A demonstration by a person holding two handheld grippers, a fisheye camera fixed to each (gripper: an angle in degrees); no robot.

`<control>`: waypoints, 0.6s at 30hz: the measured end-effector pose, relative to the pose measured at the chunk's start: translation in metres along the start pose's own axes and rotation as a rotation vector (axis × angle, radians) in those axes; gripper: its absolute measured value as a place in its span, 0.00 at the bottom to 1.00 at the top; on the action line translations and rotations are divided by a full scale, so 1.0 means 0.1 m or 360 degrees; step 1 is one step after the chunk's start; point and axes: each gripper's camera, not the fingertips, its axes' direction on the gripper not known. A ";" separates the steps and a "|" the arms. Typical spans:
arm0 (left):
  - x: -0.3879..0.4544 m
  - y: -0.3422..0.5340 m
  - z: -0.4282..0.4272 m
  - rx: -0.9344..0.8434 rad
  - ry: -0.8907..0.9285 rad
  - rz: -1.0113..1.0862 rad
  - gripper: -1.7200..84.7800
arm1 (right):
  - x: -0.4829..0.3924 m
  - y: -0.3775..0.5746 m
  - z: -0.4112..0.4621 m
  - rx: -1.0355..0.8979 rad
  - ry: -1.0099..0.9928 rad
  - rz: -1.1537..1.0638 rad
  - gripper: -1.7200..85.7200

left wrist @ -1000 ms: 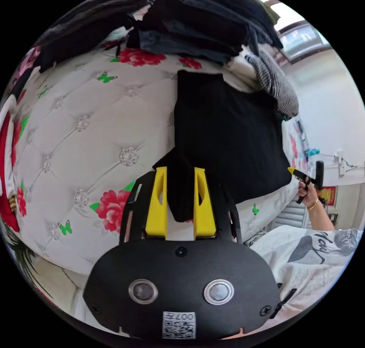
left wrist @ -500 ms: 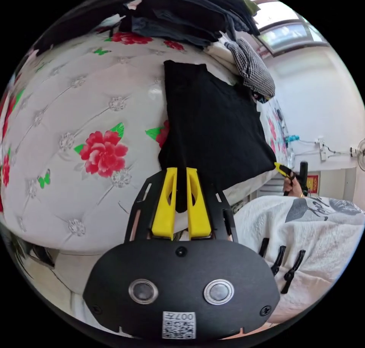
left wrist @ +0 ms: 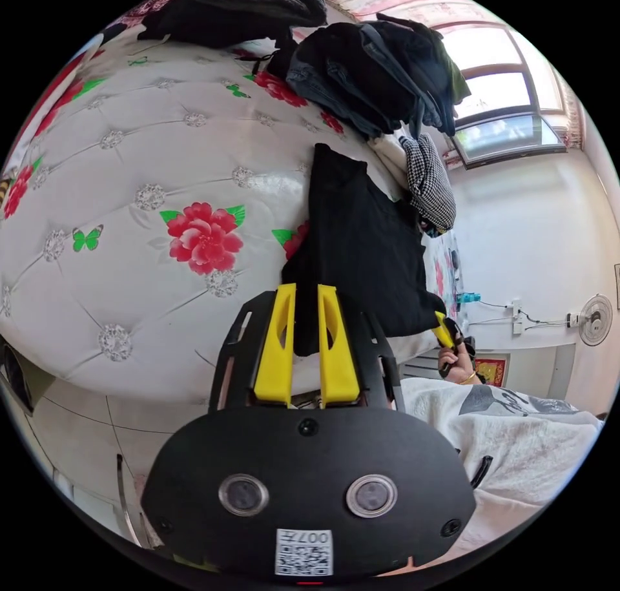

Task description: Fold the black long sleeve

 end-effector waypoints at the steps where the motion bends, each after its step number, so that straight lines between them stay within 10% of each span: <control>1: -0.04 0.03 -0.06 0.0013 0.0012 -0.0008 0.08 | -0.34 -0.10 0.06 -0.0064 0.0050 -0.0192 0.12; 8: -0.29 0.29 -0.37 0.0078 0.0096 -0.0064 0.07 | -2.63 0.75 1.25 -0.0830 0.0323 -0.1775 0.12; 18: -0.63 0.79 -0.45 0.0067 0.0318 -0.0167 0.12 | -1.80 1.48 2.61 -0.1439 0.0131 -0.1524 0.12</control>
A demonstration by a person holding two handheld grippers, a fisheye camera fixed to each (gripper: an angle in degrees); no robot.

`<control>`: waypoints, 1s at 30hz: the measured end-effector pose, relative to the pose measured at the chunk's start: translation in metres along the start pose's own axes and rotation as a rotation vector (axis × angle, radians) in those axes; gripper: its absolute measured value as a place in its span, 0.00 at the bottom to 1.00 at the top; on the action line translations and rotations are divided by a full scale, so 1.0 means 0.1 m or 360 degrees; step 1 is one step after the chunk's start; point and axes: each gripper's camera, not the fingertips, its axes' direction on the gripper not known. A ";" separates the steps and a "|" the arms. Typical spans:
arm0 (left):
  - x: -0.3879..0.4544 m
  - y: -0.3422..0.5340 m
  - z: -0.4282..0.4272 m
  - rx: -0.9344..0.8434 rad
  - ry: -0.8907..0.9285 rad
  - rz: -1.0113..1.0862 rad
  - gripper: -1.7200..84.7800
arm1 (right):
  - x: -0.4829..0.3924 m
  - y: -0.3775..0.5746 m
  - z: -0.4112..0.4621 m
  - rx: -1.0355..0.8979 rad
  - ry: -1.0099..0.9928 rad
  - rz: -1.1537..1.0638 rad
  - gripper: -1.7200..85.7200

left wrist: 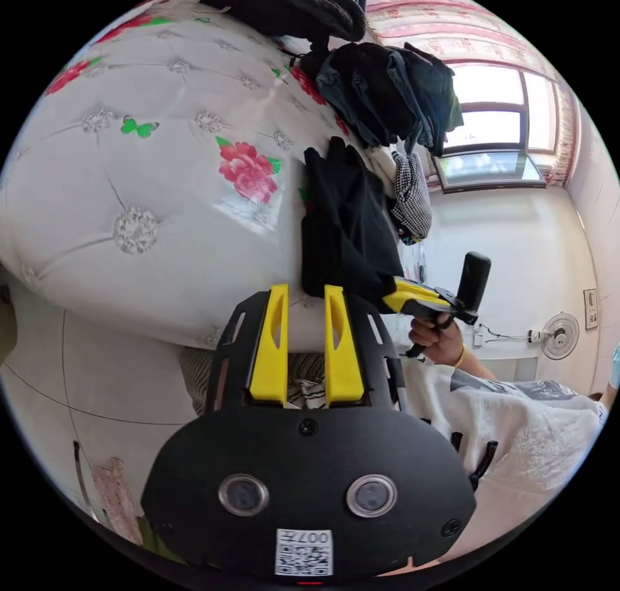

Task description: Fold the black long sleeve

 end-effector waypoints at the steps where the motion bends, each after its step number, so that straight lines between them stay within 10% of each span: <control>1: -0.02 0.05 -0.02 0.0010 0.0042 -0.0014 0.12 | 0.11 0.09 -0.23 0.0104 -0.0055 0.0038 0.12; 13: 0.27 -0.04 0.42 -0.0164 0.0311 -0.0066 0.27 | 2.39 1.06 -1.51 0.0659 -0.0314 0.0845 0.15; 30: 0.64 -0.26 -0.13 0.0052 0.0476 0.0049 0.11 | 2.63 1.02 -1.41 0.0660 -0.0912 0.0624 0.12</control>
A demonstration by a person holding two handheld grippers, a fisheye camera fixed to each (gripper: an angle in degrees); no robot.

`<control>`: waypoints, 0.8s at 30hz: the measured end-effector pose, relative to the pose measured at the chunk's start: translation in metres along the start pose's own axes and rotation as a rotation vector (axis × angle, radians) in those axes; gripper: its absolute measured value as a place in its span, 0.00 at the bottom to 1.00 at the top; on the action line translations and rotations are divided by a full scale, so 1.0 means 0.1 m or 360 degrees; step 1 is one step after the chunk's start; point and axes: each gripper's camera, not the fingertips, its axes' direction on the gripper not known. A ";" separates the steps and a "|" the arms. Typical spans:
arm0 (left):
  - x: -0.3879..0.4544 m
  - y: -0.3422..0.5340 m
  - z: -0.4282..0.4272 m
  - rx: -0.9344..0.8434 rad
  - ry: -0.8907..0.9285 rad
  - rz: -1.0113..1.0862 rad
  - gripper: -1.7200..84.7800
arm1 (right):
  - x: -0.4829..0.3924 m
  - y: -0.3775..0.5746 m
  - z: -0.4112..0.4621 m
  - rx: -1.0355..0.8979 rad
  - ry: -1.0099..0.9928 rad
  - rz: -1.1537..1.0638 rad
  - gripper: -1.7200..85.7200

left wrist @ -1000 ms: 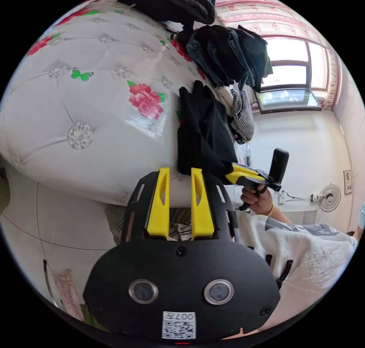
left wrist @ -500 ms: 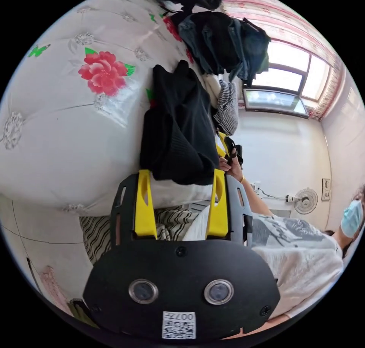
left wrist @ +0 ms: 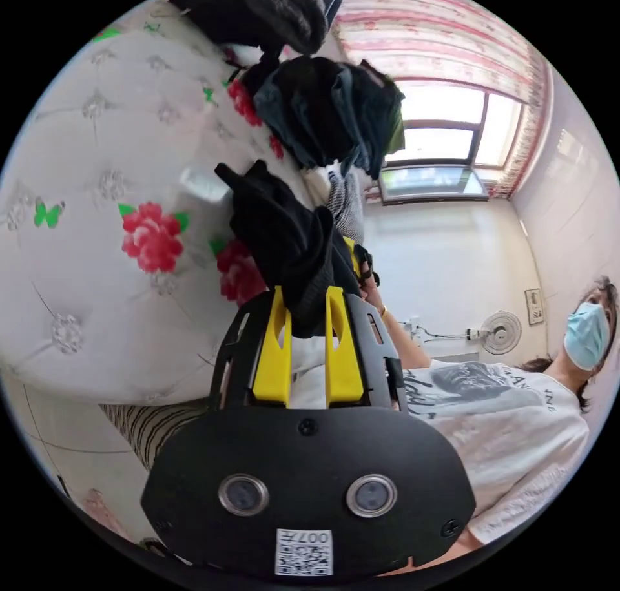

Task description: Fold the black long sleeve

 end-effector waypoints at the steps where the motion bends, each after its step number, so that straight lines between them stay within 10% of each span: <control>1: 0.01 -0.06 -0.20 0.0050 0.0046 0.0008 0.11 | -0.14 -0.05 0.12 -0.0008 -0.0004 -0.0033 0.11; 15: 0.98 -0.43 -3.58 0.0762 -0.0368 0.0513 0.11 | -1.95 -0.76 3.40 -0.0318 -0.0240 -0.0710 0.09; 24: -0.63 0.79 -3.72 0.1011 -0.0999 -0.0347 0.09 | -0.49 -0.26 5.24 -0.1001 0.0353 -0.0574 0.04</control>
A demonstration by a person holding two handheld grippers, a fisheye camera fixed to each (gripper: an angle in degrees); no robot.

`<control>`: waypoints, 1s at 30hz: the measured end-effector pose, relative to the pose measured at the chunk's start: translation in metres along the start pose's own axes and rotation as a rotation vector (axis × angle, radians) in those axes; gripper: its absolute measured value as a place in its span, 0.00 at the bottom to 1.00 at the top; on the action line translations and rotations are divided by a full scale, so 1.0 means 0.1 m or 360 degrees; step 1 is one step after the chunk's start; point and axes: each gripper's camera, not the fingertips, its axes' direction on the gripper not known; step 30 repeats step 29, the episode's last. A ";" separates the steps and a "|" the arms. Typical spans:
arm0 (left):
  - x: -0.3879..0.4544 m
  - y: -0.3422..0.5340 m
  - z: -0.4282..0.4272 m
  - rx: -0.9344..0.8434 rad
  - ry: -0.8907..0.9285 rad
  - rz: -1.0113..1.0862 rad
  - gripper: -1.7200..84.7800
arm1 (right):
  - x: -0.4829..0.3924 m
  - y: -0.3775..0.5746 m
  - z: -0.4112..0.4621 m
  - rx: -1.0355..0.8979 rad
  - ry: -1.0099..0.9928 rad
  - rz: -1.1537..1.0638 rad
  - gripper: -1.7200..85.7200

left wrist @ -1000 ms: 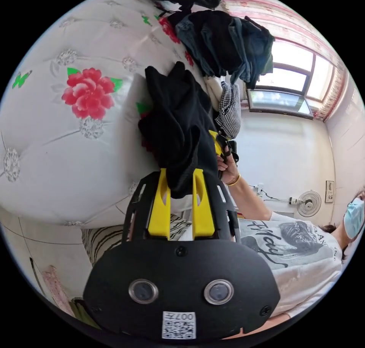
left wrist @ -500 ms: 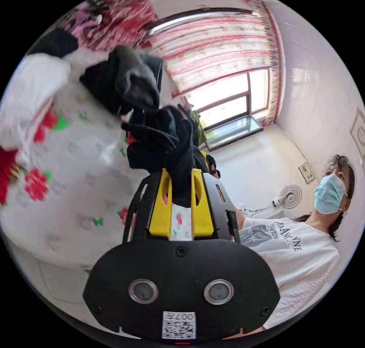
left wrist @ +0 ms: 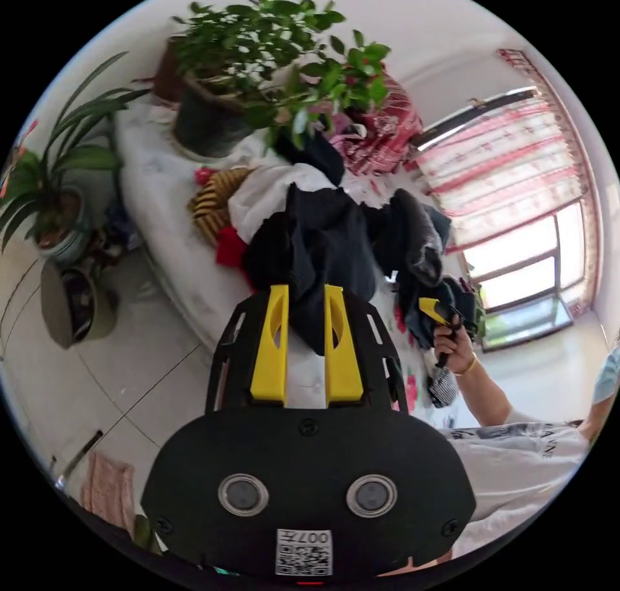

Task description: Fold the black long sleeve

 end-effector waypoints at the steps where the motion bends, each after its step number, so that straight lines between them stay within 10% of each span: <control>1: 0.07 0.30 -0.07 0.0109 -0.0112 0.0008 0.07 | 0.12 0.07 0.04 -0.0042 0.0009 0.0008 0.03; 6: 1.13 1.04 -0.11 0.0330 -0.0610 0.0434 0.01 | 0.19 0.09 -0.47 -0.0021 0.0409 -0.0181 0.04; 14: 3.07 0.72 2.16 -0.0171 -0.0412 0.1259 0.01 | 0.22 -0.91 -2.13 0.0615 0.1733 -0.0067 0.13; 22: 4.04 0.94 4.73 -0.0736 -0.0431 0.1683 0.01 | 1.89 -2.07 -3.06 0.0879 0.1684 0.0718 0.15; 30: 4.00 1.32 5.11 -0.0666 -0.0653 0.1971 0.01 | 3.63 -2.67 -3.11 0.0524 0.1736 0.1175 0.16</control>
